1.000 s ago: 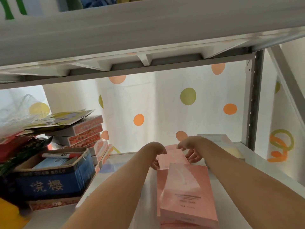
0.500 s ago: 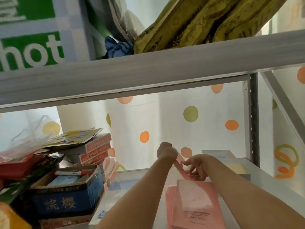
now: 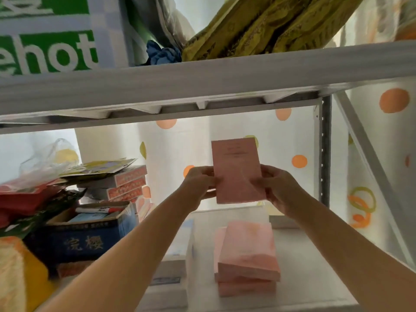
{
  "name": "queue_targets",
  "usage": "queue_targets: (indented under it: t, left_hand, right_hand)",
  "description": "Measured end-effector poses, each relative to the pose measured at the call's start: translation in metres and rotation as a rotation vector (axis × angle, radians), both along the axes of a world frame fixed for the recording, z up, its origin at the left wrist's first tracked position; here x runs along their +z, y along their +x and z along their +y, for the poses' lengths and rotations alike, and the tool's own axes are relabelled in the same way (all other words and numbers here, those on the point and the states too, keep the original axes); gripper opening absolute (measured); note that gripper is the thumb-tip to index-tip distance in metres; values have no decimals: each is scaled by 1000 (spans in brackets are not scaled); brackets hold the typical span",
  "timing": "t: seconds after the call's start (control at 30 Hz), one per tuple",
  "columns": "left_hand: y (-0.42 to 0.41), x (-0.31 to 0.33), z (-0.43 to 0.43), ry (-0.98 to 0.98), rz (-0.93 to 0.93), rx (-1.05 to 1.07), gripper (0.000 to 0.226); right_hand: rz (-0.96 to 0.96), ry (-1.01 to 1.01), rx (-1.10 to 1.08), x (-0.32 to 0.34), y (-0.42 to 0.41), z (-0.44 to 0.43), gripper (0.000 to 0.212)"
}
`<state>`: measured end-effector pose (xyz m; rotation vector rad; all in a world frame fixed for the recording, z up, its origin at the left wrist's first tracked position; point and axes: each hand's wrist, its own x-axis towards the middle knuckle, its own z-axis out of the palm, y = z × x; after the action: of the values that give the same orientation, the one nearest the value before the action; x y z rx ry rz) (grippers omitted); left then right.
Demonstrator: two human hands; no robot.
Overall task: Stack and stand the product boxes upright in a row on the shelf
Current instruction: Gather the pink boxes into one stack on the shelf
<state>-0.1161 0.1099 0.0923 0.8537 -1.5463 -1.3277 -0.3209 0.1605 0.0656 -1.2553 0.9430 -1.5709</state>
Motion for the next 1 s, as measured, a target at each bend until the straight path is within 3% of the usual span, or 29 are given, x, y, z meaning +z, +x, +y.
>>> queue_targets:
  t: [0.17, 0.33, 0.53, 0.63, 0.7, 0.77, 0.83, 0.87, 0.93, 1.0]
  left_hand:
    - [5, -8, 34, -166, 33, -14, 32]
    - [6, -4, 55, -227, 43, 22, 30]
    - [5, 0, 74, -286, 14, 56, 32]
    - [6, 1, 73, -324, -32, 96, 32]
    - [7, 8, 69, -592, -273, 247, 35]
    - [6, 22, 71, -985, -696, 406, 42]
    - [0, 39, 76, -1285, -1008, 452, 40]
    - [-5, 44, 80, -1370, -1109, 425, 38]
    - [-16, 50, 83, -1425, -1221, 330, 32]
    - [-22, 51, 83, -1431, -1143, 343, 28]
  right_hand:
    - [109, -127, -112, 0, 10, 40, 21]
    - [130, -158, -155, 7, 16, 61, 28]
    - [104, -202, -154, 9, 15, 76, 22]
    - [134, -163, -165, 6, 14, 76, 32]
    - [269, -184, -348, 4, 14, 75, 50]
    - [615, -324, -700, 8, 14, 76, 77]
    - [937, -525, -848, 17, 21, 79, 87]
    - [1062, -531, -796, 23, 29, 81, 82]
    - [1175, -352, -619, 29, 44, 77, 56]
    - [1143, -198, -624, 31, 45, 67, 37]
